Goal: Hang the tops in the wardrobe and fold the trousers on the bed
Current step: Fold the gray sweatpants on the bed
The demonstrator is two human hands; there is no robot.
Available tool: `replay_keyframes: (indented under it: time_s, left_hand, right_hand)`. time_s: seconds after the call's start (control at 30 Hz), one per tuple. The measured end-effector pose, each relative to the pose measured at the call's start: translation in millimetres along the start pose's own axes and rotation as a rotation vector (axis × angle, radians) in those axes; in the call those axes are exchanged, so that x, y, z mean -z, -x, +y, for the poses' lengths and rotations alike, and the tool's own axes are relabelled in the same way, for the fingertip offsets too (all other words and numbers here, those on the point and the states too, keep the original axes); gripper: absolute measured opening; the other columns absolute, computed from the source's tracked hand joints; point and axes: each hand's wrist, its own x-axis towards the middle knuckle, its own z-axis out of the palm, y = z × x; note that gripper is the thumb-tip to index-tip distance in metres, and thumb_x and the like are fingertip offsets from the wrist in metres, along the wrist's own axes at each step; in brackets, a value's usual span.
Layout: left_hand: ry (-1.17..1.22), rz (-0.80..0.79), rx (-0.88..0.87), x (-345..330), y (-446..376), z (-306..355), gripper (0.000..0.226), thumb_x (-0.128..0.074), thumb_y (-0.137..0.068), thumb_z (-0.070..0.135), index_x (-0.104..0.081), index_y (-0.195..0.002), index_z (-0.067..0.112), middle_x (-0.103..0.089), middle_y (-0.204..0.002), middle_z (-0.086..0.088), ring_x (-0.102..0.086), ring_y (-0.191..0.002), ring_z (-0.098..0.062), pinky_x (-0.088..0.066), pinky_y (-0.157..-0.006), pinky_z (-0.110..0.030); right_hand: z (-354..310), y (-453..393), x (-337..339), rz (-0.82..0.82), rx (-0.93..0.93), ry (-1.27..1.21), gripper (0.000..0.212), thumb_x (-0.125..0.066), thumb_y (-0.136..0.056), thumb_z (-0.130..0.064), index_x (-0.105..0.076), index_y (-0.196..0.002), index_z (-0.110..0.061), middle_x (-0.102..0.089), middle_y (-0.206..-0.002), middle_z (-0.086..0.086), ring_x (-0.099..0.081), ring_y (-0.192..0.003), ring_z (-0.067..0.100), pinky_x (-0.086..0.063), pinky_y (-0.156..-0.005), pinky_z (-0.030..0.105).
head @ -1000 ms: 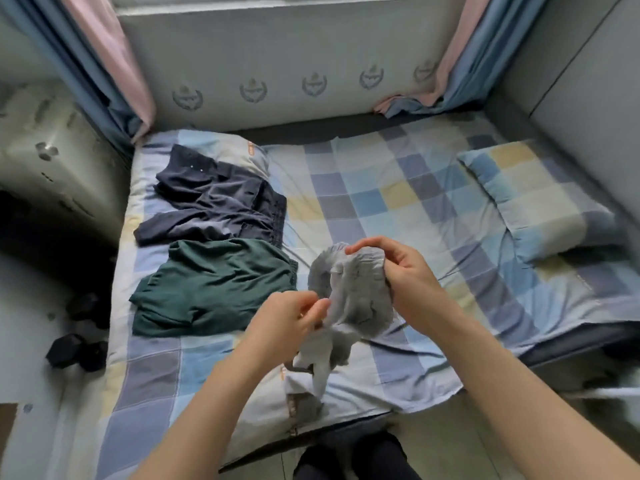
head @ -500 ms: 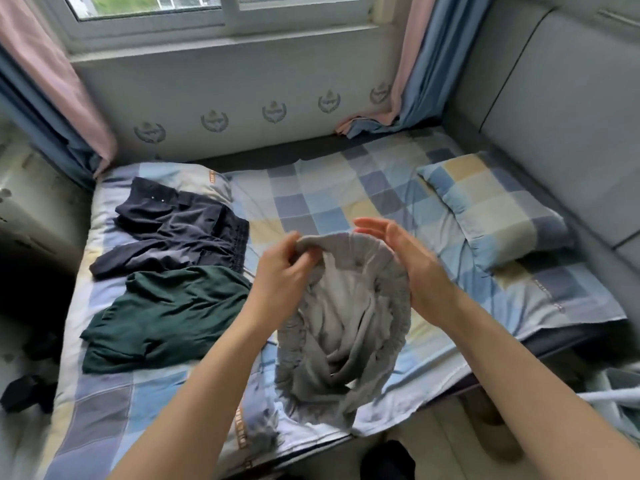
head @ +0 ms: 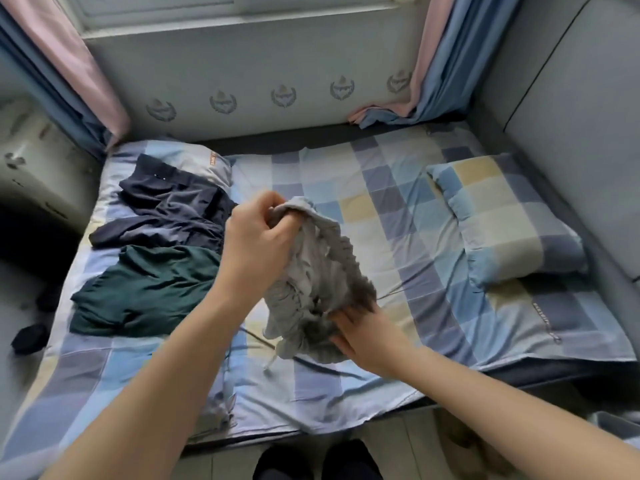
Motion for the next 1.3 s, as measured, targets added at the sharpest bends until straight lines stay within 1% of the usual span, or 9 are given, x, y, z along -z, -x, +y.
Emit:
replay_keyframes:
  time_s: [0.13,0.3,0.4,0.5,0.6,0.73,0.93,1.1,1.3]
  left_hand:
    - [-0.040,0.197,0.100,38.0,-26.1,-25.4,0.023,-0.063,-0.085,0.021,-0.060,-0.077,0.000,-0.054,-0.066,-0.009,-0.045,-0.061,-0.013,-0.038,-0.060,-0.033]
    - [-0.413,0.214,0.109,77.4,-40.5,-74.8,0.008,-0.069,-0.081,0.017,-0.064,-0.086,0.013,-0.064,-0.074,0.000,-0.059,-0.067,-0.011,-0.043,-0.058,-0.025]
    - [-0.814,-0.057,-0.066,93.6,-41.8,-114.4,0.027,-0.073,-0.077,0.015,-0.061,-0.102,0.017,-0.067,-0.095,-0.007,-0.065,-0.078,-0.034,-0.051,-0.064,-0.040]
    - [-1.097,-0.483,-0.567,97.6,-39.5,-141.6,0.079,-0.077,-0.074,0.007,-0.044,-0.142,0.029,-0.052,-0.129,-0.007,-0.065,-0.083,-0.033,-0.053,-0.050,-0.039]
    - [-1.213,-0.737,-0.922,98.4,-41.4,-161.7,0.087,-0.068,-0.069,-0.008,-0.047,-0.142,0.033,-0.046,-0.134,-0.009,-0.056,-0.081,-0.025,-0.053,-0.048,-0.036]
    - [-1.163,-0.752,-0.815,105.2,-53.9,-180.5,0.010,-0.070,-0.082,0.025,-0.073,-0.091,0.021,-0.061,-0.101,0.001,-0.058,-0.078,-0.022,-0.052,-0.055,-0.035]
    - [-1.037,-0.720,-0.676,106.6,-56.1,-192.9,0.058,-0.037,-0.092,0.064,-0.069,-0.082,0.017,-0.061,-0.092,0.001,-0.061,-0.081,-0.021,-0.051,-0.074,-0.034]
    - [-0.863,-0.617,-0.824,102.2,-53.1,-197.4,0.041,-0.043,-0.100,0.029,-0.074,-0.098,0.003,-0.067,-0.114,-0.012,-0.068,-0.090,-0.029,-0.045,-0.088,-0.033]
    - [-0.567,-0.482,-0.479,102.8,-54.3,-203.9,0.031,-0.063,-0.086,-0.006,-0.069,-0.115,0.003,-0.061,-0.128,-0.004,-0.065,-0.110,-0.025,-0.050,-0.096,-0.036]
  right_hand:
    - [55.3,17.0,1.5,-0.370,0.056,0.284,0.060,-0.027,-0.091,-0.062,-0.069,-0.106,-0.021,-0.073,-0.096,0.000,-0.066,-0.098,0.024,-0.031,-0.082,0.082]
    - [102.4,8.1,41.8,-0.182,0.070,0.408,0.034,-0.044,-0.085,-0.042,-0.060,-0.066,-0.020,-0.057,-0.058,0.000,-0.062,-0.071,0.022,-0.040,-0.081,0.075]
    - [127.4,-1.8,58.4,-0.113,0.070,0.302,0.033,-0.040,-0.092,-0.034,-0.057,-0.067,-0.019,-0.059,-0.060,-0.001,-0.064,-0.070,0.022,-0.052,-0.077,0.057]
    - [144.4,-14.7,78.3,-0.103,0.026,0.175,0.017,-0.049,-0.096,-0.021,-0.060,-0.085,-0.016,-0.067,-0.077,0.003,-0.064,-0.078,0.026,-0.049,-0.070,0.039]
    - [149.2,-24.1,94.9,-0.047,0.044,0.210,0.004,-0.062,-0.091,-0.013,-0.061,-0.088,-0.012,-0.066,-0.079,0.006,-0.062,-0.078,0.029,-0.049,-0.065,0.037]
    - [152.7,-26.3,103.2,-0.007,0.024,0.241,0.006,-0.063,-0.089,-0.012,-0.062,-0.083,-0.010,-0.064,-0.081,0.008,-0.061,-0.082,0.032,-0.051,-0.071,0.040]
    - [146.5,-15.9,94.8,0.126,-0.052,0.307,0.024,-0.044,-0.095,-0.026,-0.058,-0.084,-0.010,-0.056,-0.083,0.008,-0.055,-0.082,0.030,-0.047,-0.080,0.047]
    - [134.9,-6.0,83.4,0.086,-0.252,0.425,0.048,-0.070,-0.078,-0.029,-0.053,-0.118,-0.011,-0.062,-0.076,0.010,-0.063,-0.070,0.030,-0.048,-0.064,0.043]
    - [127.9,-7.9,78.9,0.162,-0.409,0.437,0.015,-0.074,-0.078,-0.015,-0.061,-0.080,-0.009,-0.056,-0.078,0.012,-0.056,-0.079,0.033,-0.040,-0.082,0.060]
